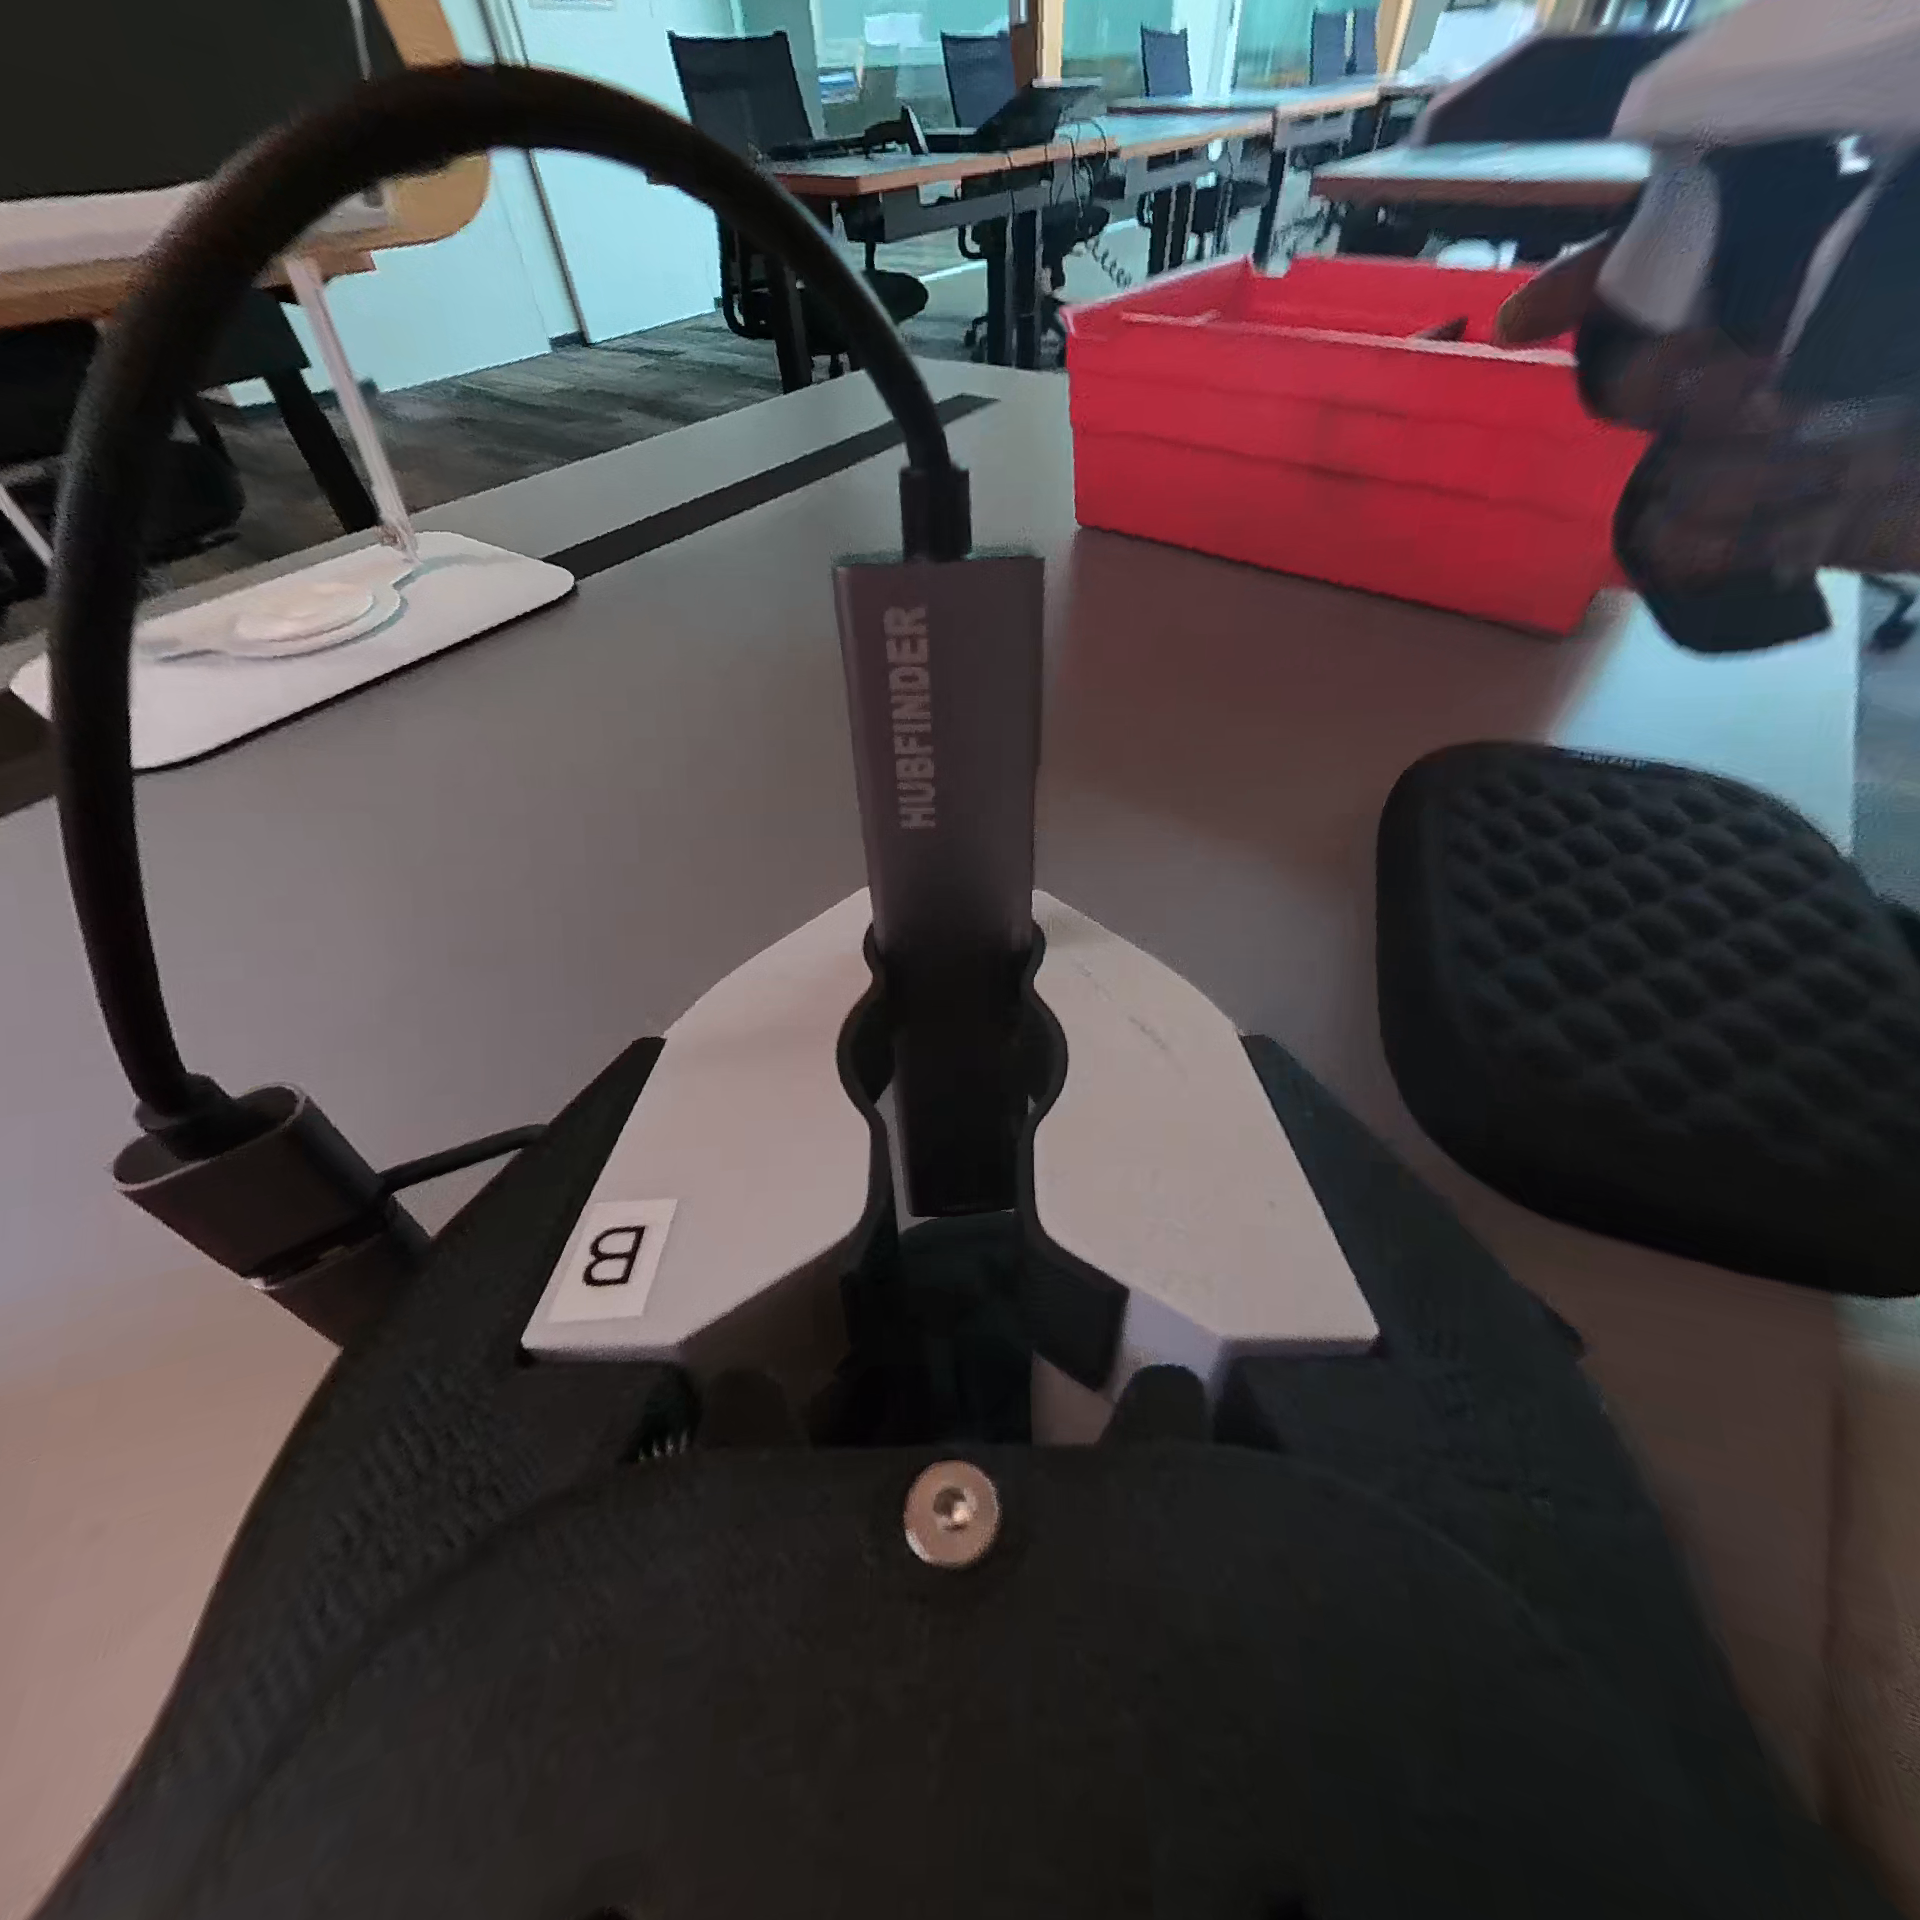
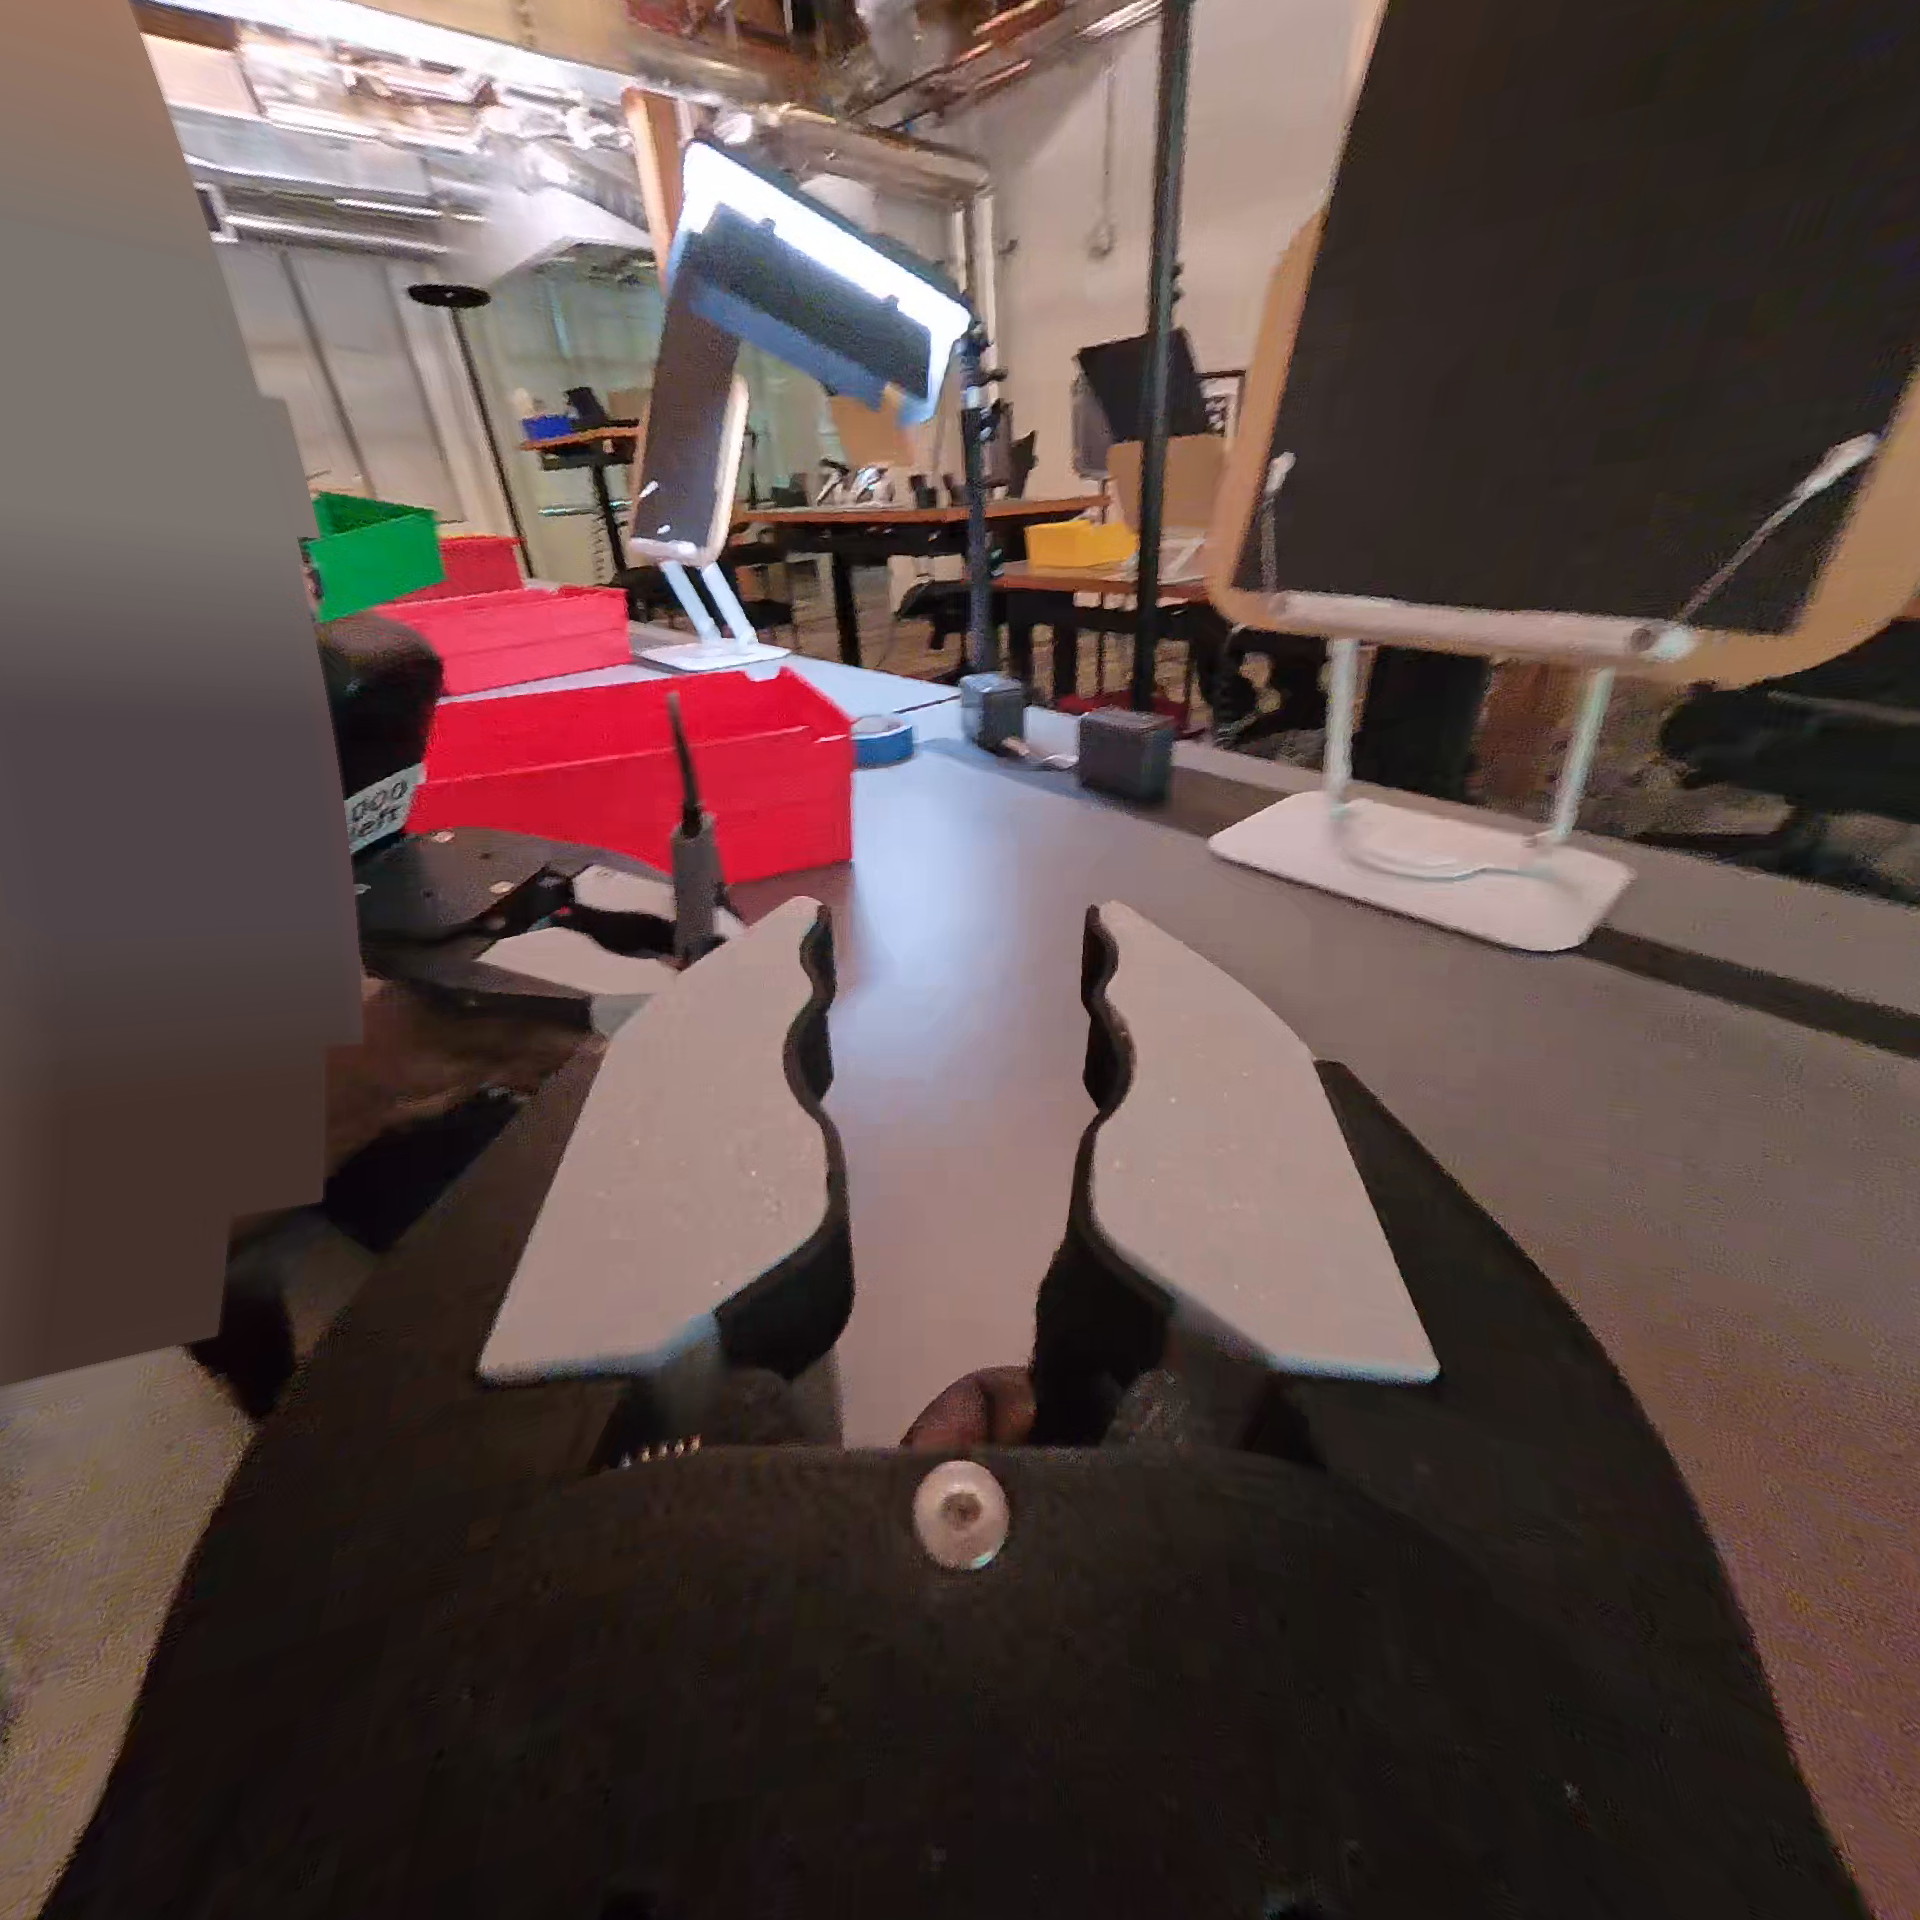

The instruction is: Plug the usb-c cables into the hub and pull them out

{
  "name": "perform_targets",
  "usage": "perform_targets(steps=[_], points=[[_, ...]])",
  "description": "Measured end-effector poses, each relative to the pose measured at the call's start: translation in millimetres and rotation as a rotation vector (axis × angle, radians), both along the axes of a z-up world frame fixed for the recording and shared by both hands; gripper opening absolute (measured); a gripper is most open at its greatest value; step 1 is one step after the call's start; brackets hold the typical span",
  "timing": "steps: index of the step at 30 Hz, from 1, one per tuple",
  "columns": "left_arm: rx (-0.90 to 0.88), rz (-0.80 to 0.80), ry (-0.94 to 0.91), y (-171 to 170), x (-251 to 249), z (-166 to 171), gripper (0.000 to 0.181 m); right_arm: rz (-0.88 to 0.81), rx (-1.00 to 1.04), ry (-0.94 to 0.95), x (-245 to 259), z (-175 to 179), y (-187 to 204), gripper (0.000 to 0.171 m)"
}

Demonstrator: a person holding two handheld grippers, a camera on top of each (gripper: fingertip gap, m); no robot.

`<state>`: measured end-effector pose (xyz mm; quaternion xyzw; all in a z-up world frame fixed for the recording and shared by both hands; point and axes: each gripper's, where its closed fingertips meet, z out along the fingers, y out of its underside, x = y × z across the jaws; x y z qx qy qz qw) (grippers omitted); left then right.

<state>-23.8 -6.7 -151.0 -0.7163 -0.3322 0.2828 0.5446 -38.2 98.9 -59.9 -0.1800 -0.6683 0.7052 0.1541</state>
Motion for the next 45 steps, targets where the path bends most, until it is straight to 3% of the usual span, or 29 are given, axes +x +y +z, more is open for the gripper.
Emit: perform_targets(steps=[4,7,8,10,12,13,15,19,23,28,33,38,42,45], points=[[-0.175,-0.029,0.072,12,5,-8,0.019,0.113,0.049,-0.063,34,-44,-79,0.055],[-0.276,-0.046,0.116,18,7,-13,0.019,0.086,0.112,-0.09,32,-59,-106,0.055],[-0.297,-0.051,0.122,20,8,-14,0.019,0.097,0.116,-0.089,33,-60,-111,0.049],[-0.319,-0.061,0.13,21,8,-16,0.02,0.118,0.107,-0.067,37,-58,-115,0.011],[-0.3,-0.064,0.17,22,9,-10,0.023,0.116,0.087,-0.055,38,-53,-113,0.008],[-0.277,-0.07,0.203,24,10,-4,0.033,0.095,0.037,-0.03,36,-44,-107,0.008],[-0.217,-0.081,0.284,25,14,10,0.045,0.044,-0.074,0.042,32,-18,-88,0.008],[-0.112,-0.113,0.412,29,25,33,0.046,-0.168,-0.166,0.193,21,32,-28,0.008],[0.022,-0.088,0.445,18,28,51,0.046,-0.422,-0.255,0.324,14,89,64,0.008],[0.298,-0.011,0.432,-14,24,75,0.046,-0.773,-0.141,0.524,22,125,179,0.007],[0.509,0.019,0.411,-39,24,87,0.043,-0.919,0.206,0.504,7,93,257,0.008],[0.461,0.065,0.448,-42,22,87,0.041,-0.845,0.461,0.445,-26,45,303,0.008],[0.438,0.069,0.45,-40,20,85,0.041,-0.665,0.757,0.347,-54,-8,307,0.008],[0.452,0.074,0.445,-43,19,85,0.04,-0.576,0.871,0.276,-74,-41,303,0.009]])
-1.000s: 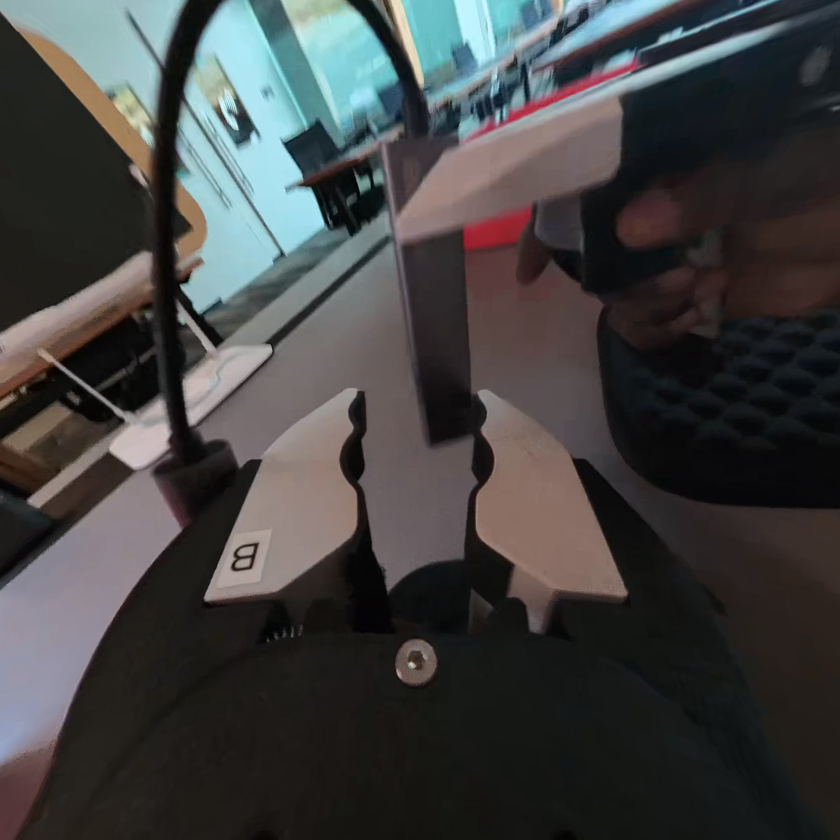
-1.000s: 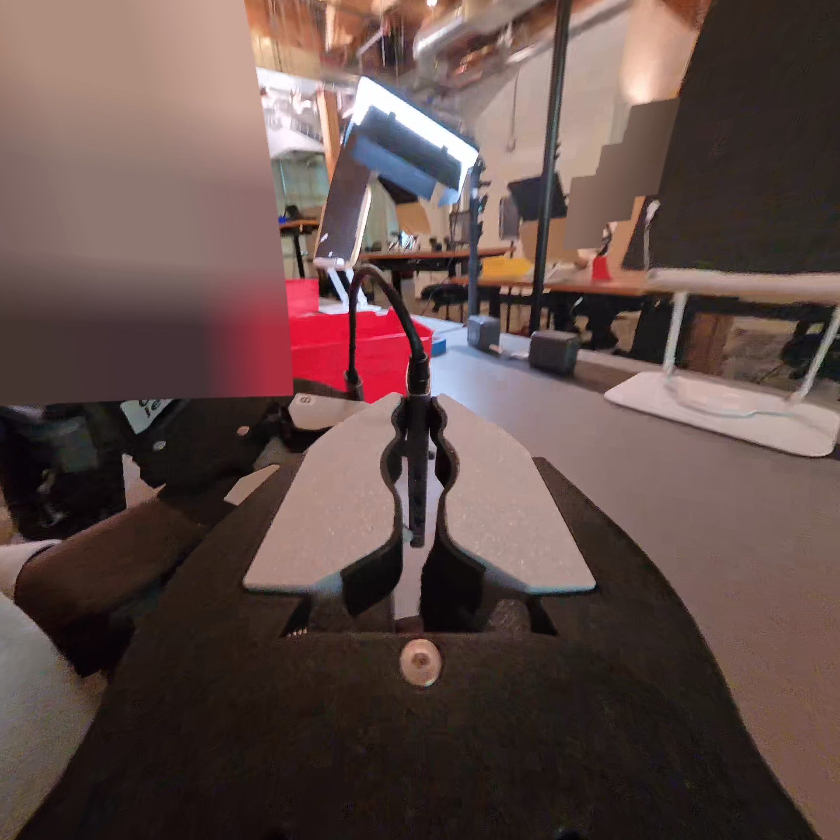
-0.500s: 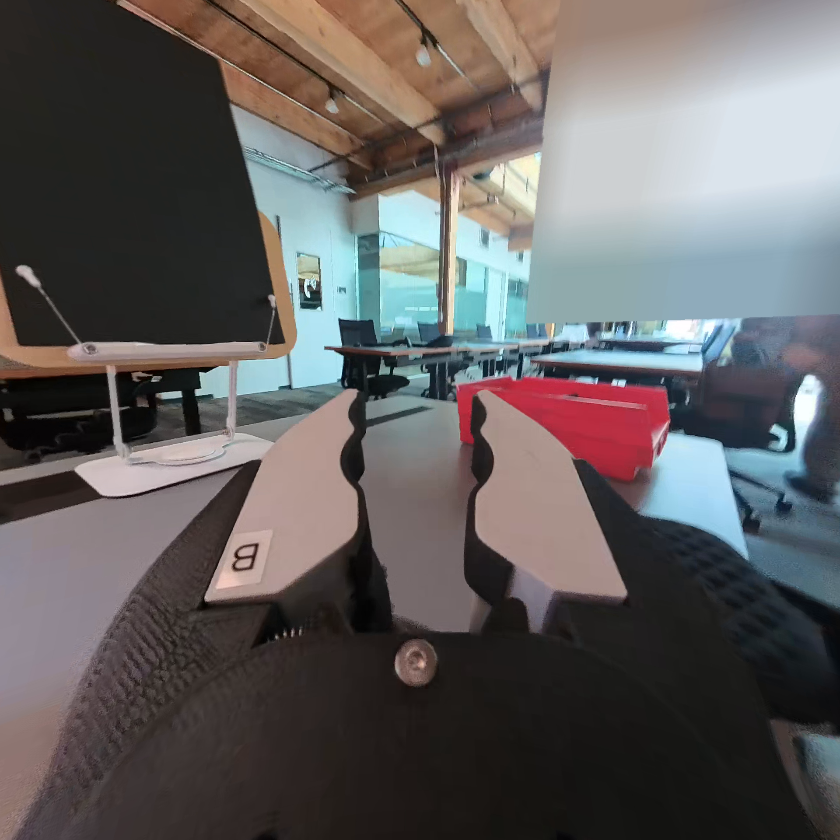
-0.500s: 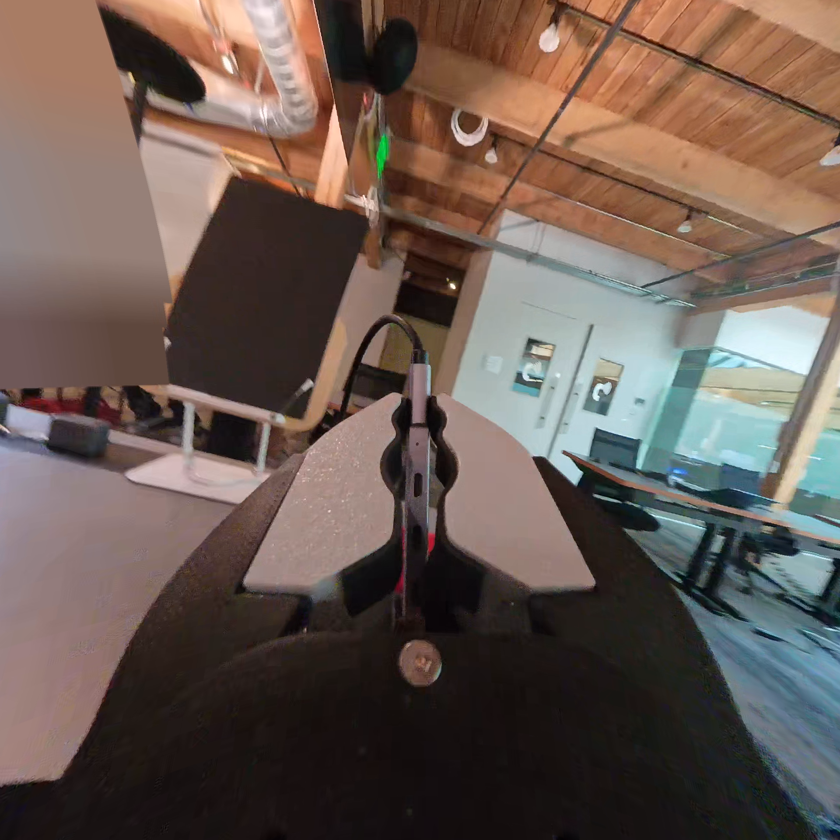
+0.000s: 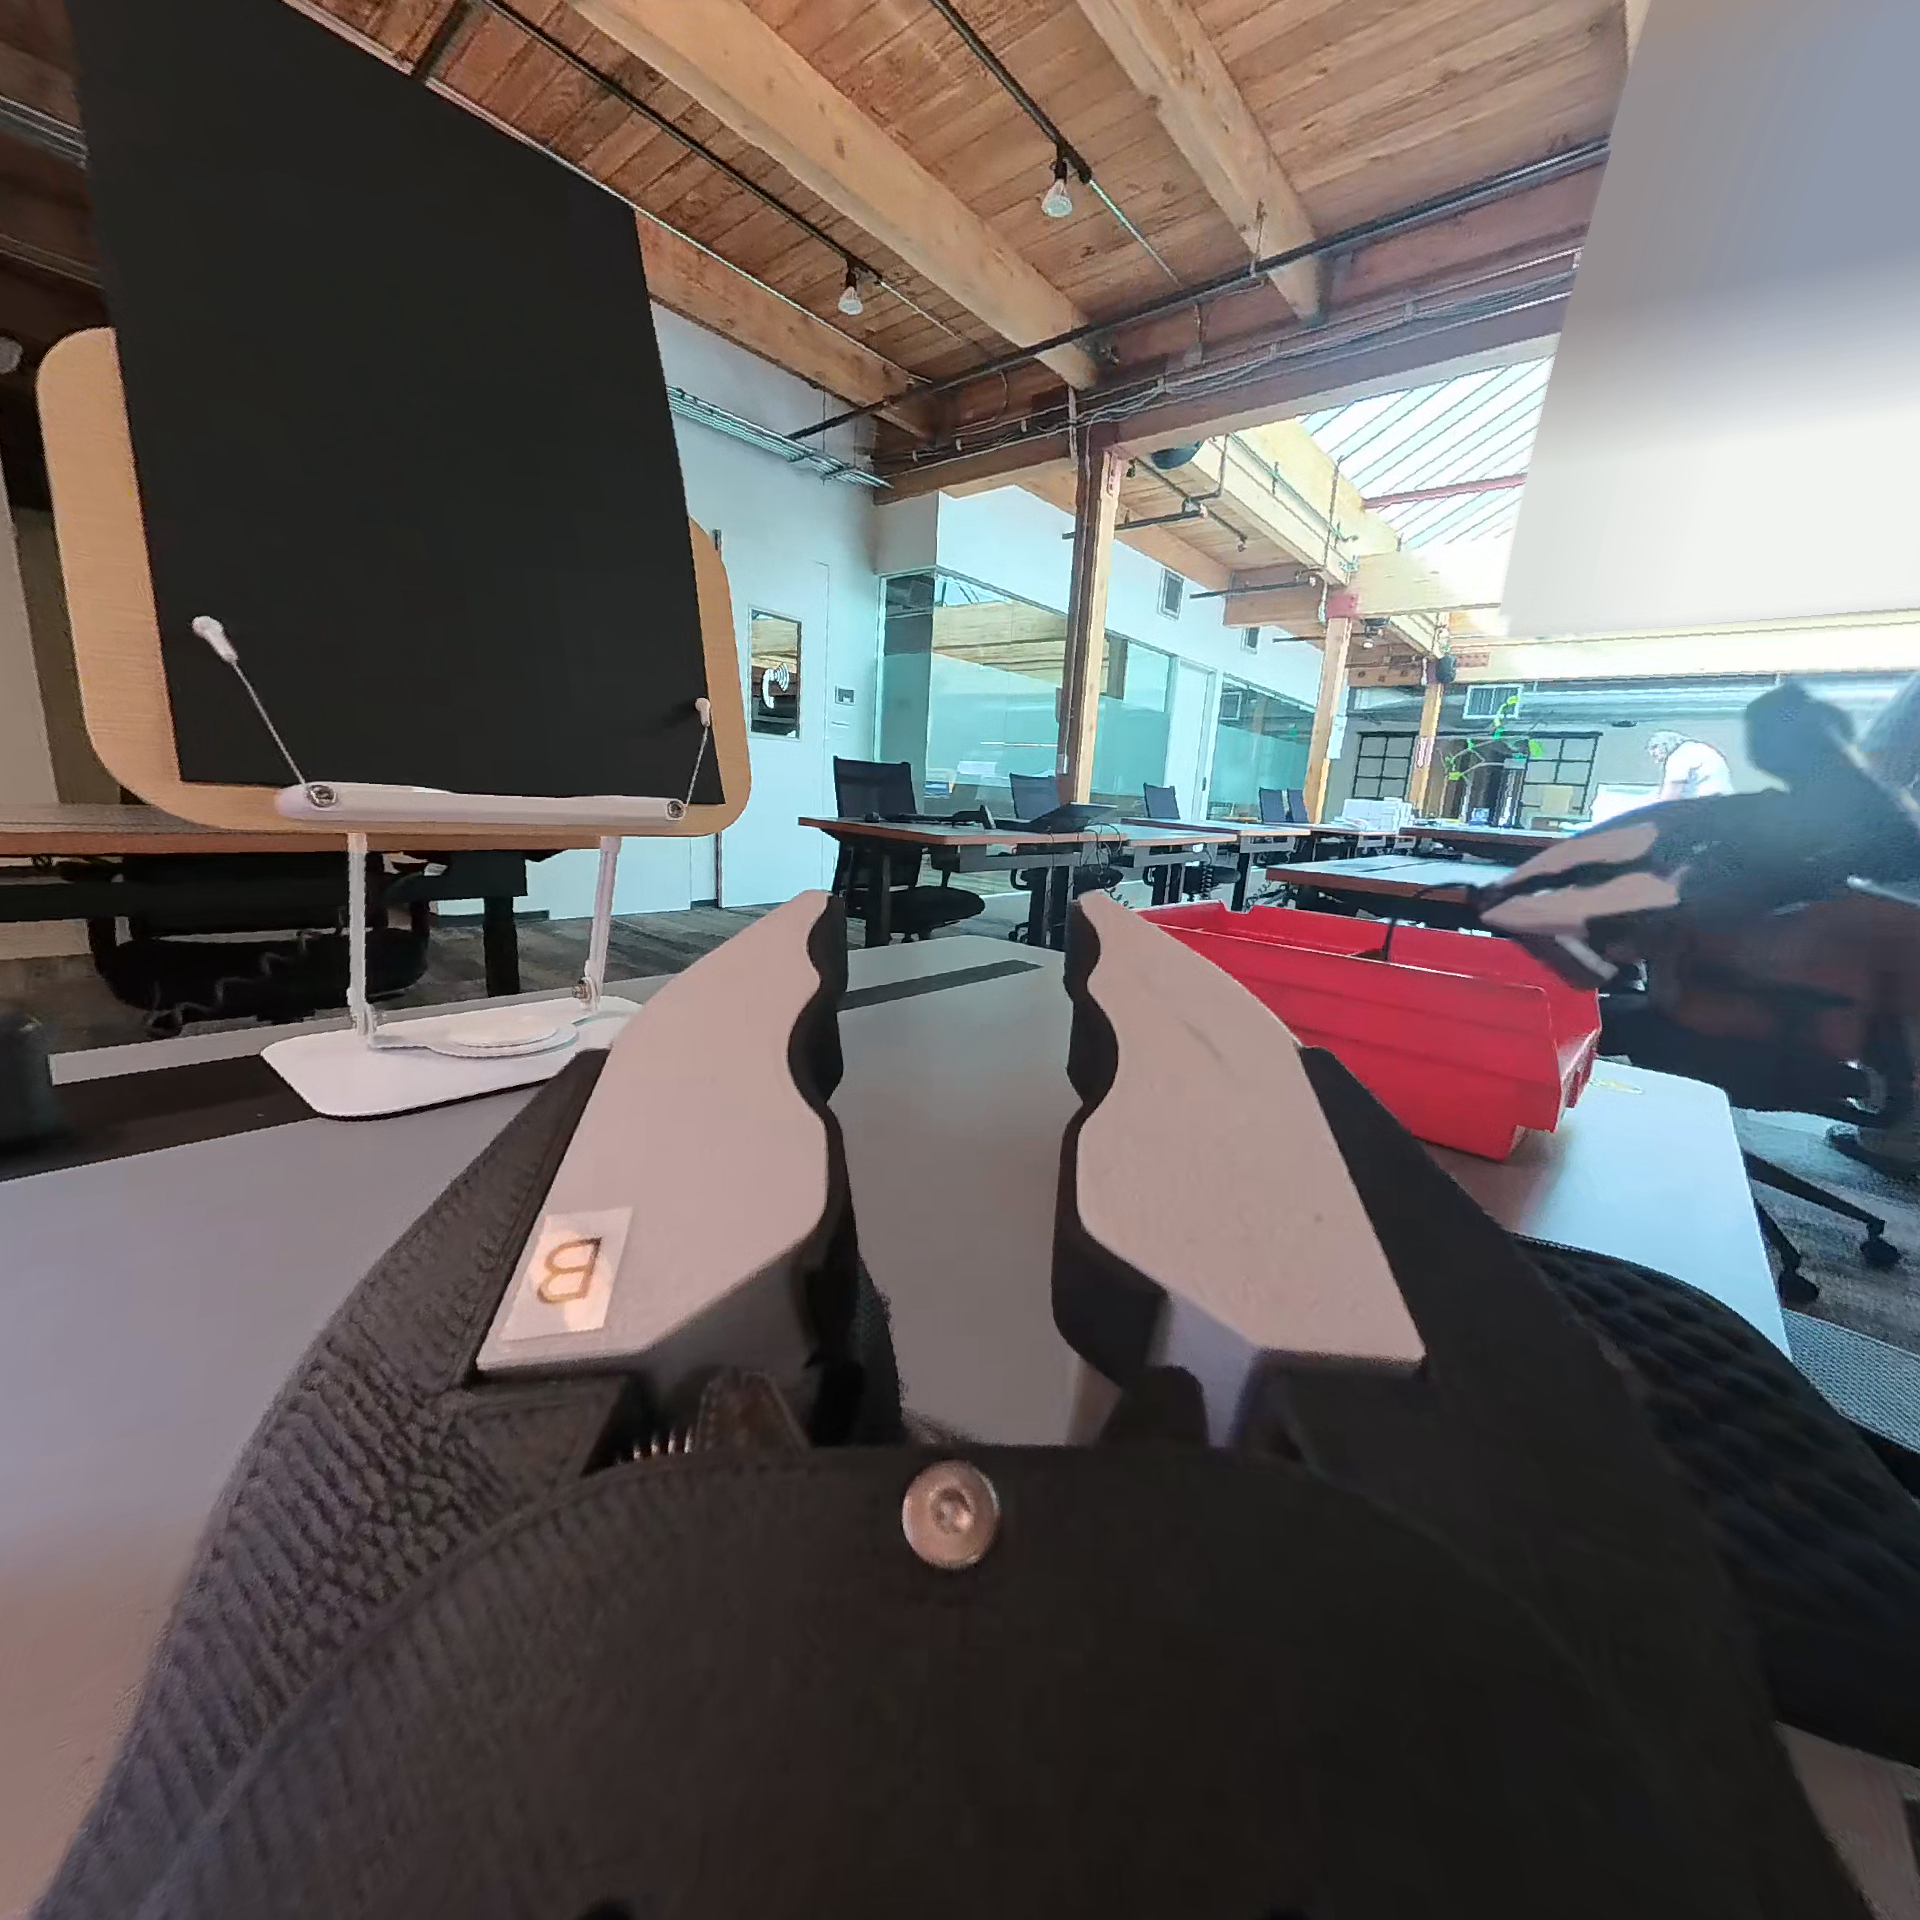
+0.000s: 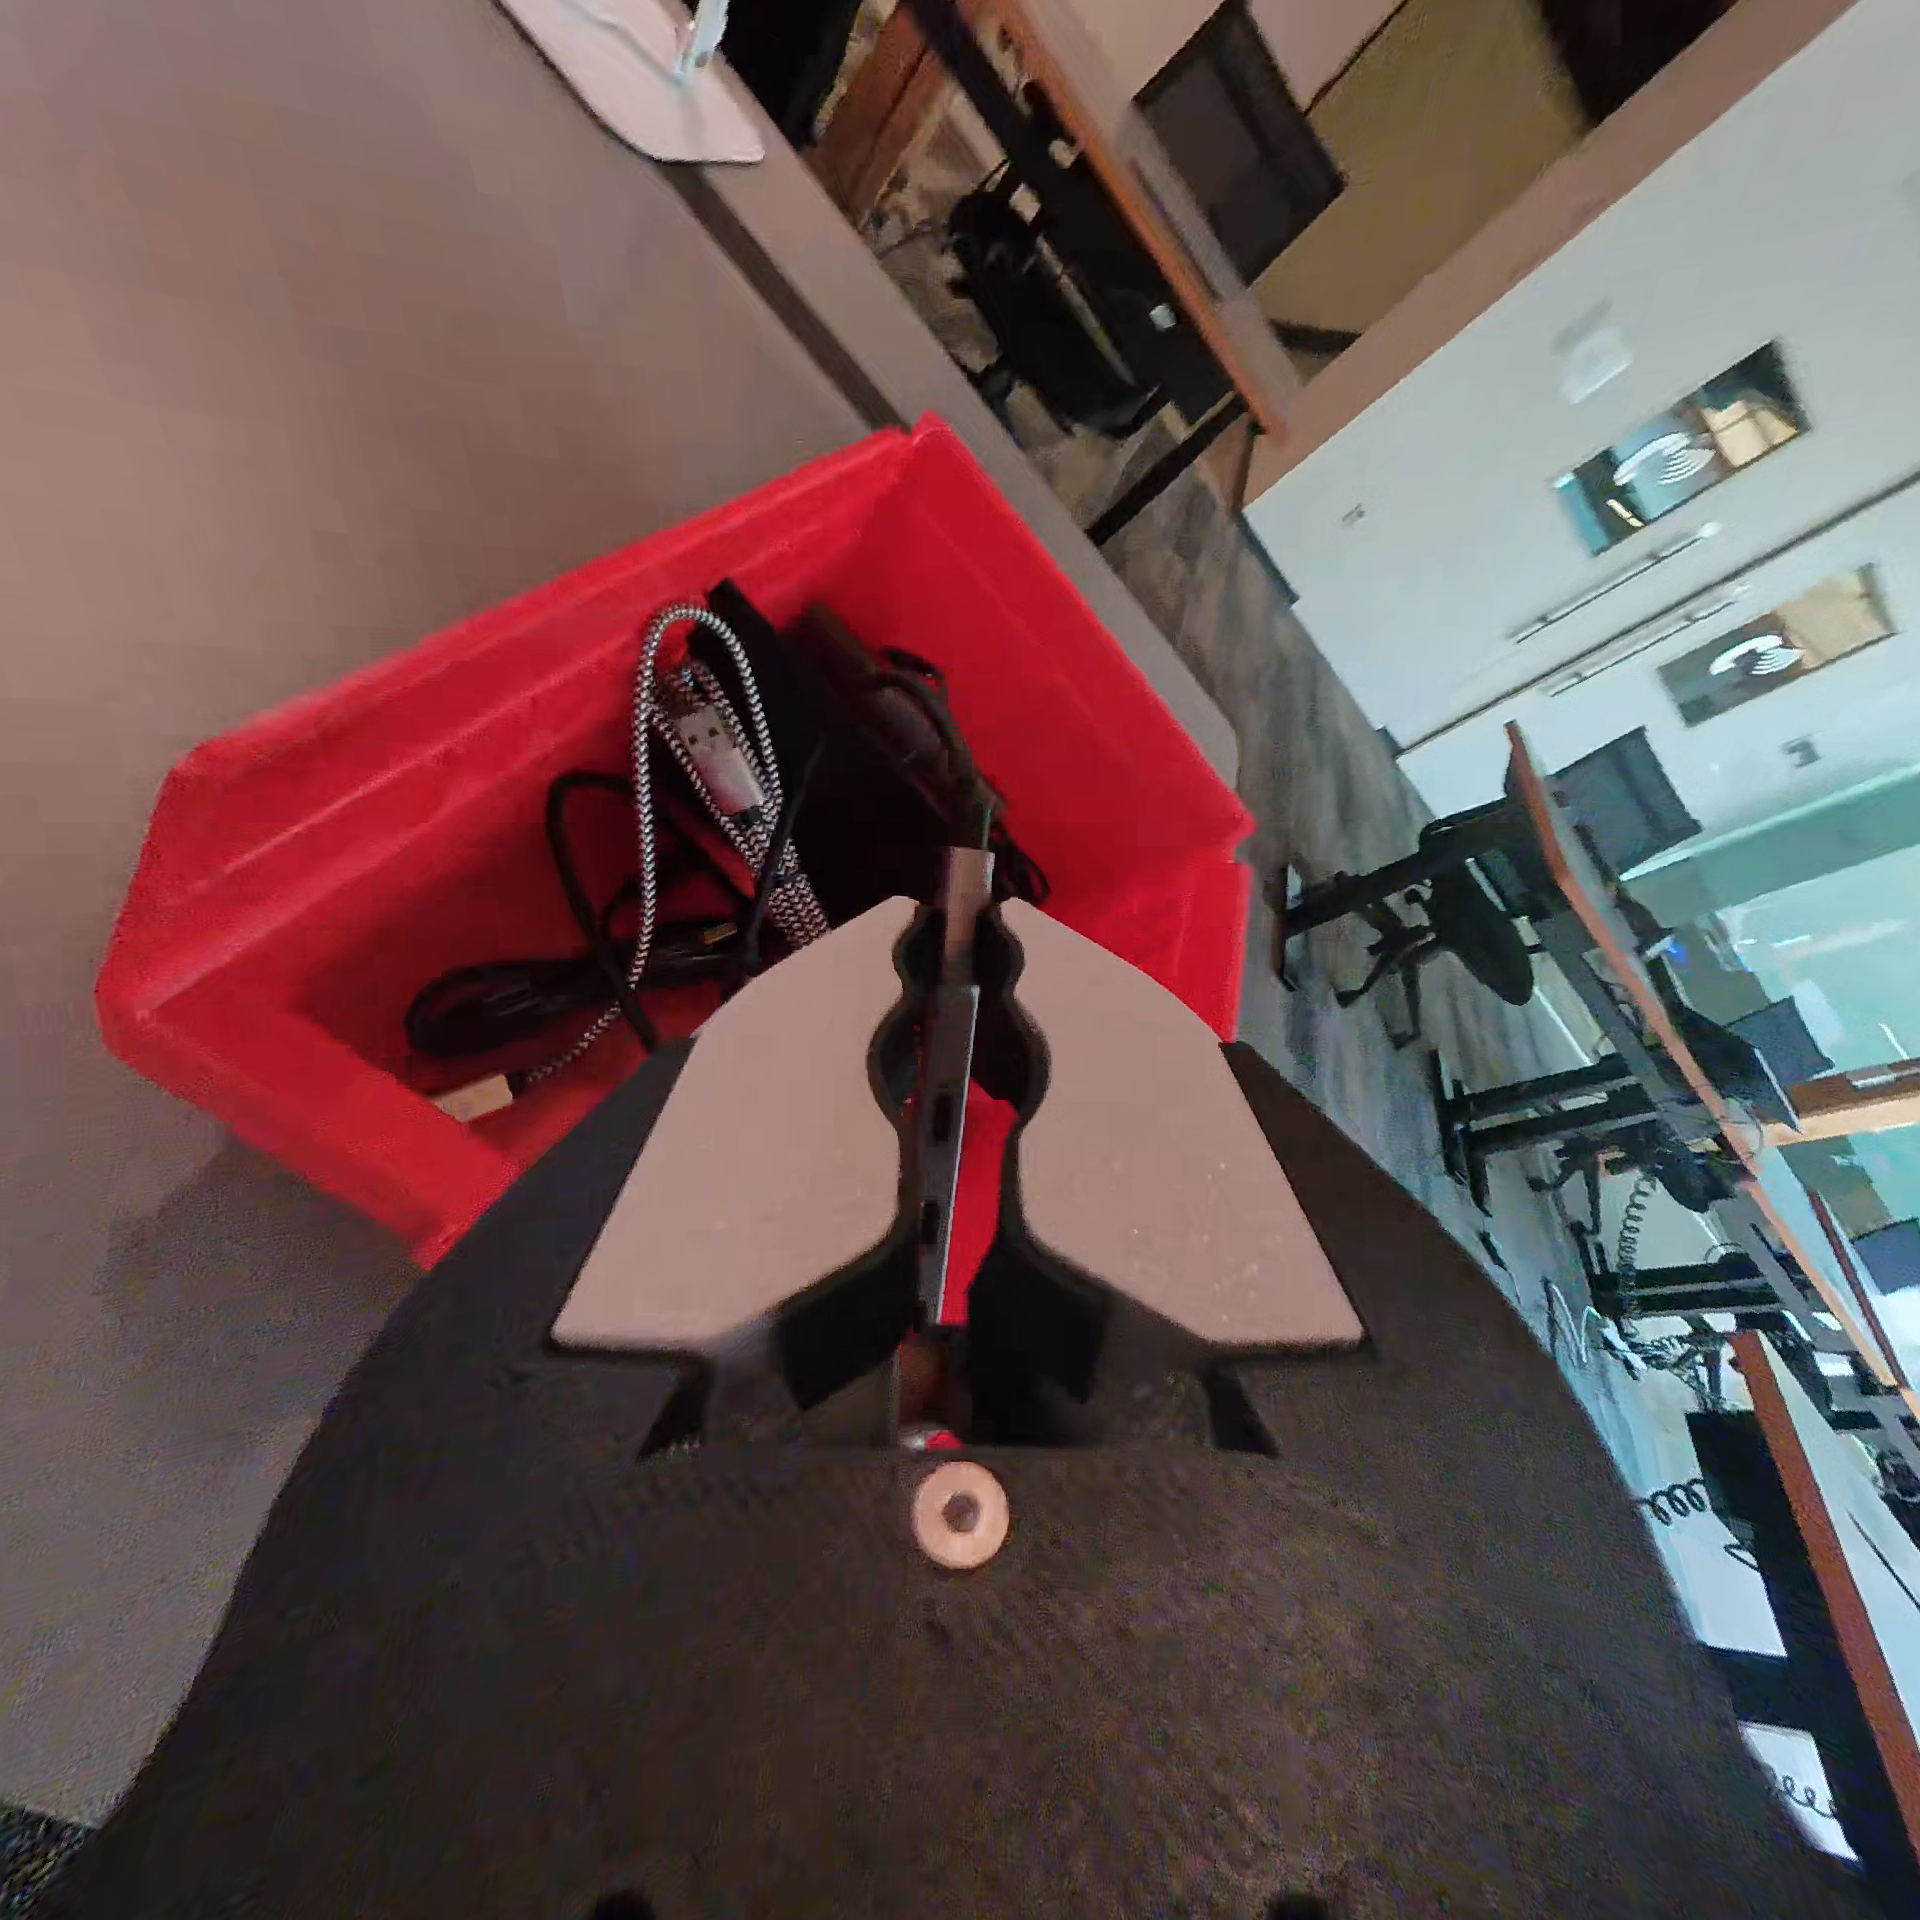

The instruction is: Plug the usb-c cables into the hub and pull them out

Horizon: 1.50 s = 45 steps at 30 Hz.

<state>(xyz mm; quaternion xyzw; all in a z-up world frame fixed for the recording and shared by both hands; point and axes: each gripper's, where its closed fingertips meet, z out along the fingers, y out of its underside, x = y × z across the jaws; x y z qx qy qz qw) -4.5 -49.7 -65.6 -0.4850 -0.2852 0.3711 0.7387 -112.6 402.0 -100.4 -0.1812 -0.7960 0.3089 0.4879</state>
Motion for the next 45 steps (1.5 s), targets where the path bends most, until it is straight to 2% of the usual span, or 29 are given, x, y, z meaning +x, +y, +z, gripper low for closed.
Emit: perform_targets(steps=[3,5,7,9,13,16,20,23,24,25,26,31,39,45], points=[[0.006,0.003,-0.002,-2,-1,0,0.04,0.014,-0.006,-0.09,-14,-23,-7,0.013],[0.004,0.004,-0.003,-2,-1,0,0.04,-0.014,-0.04,-0.152,-21,-35,-10,0.024],[0.0,0.006,-0.005,-2,-2,-1,0.039,-0.033,-0.133,-0.245,-24,-43,-15,0.046],[-0.004,0.02,-0.002,-3,-2,-1,0.039,-0.026,-0.328,-0.256,-28,-30,-23,0.066],[0.004,0.044,0.002,-7,-2,0,0.04,-0.1,-0.763,-0.066,-19,29,-15,0.067],[0.007,0.044,-0.002,-8,-3,0,0.039,-0.075,-0.876,-0.029,17,39,-31,0.067],[0.009,0.046,-0.015,-8,-4,-2,0.04,-0.141,-0.779,-0.118,54,-5,-63,0.063],[0.012,0.043,-0.016,-8,-4,-2,0.039,-0.205,-0.658,-0.174,53,-40,-79,0.053],[0.012,0.046,-0.015,-8,-4,-2,0.039,-0.248,-0.619,-0.181,46,-47,-78,0.035],[0.008,0.052,-0.013,-8,-4,-1,0.039,-0.269,-0.593,-0.193,39,-52,-83,0.009],[0.002,0.062,-0.01,-9,-4,-1,0.039,-0.303,-0.569,-0.179,33,-53,-85,0.005],[-0.004,0.06,-0.023,-8,-6,-3,0.039,-0.303,-0.416,-0.139,20,-53,-125,0.011],[0.003,0.045,-0.056,-6,-9,-7,0.039,-0.248,-0.324,-0.156,10,-54,-192,0.019],[0.016,0.065,-0.023,-11,-6,-2,0.037,-0.187,-0.255,-0.184,7,-54,-260,0.02]])
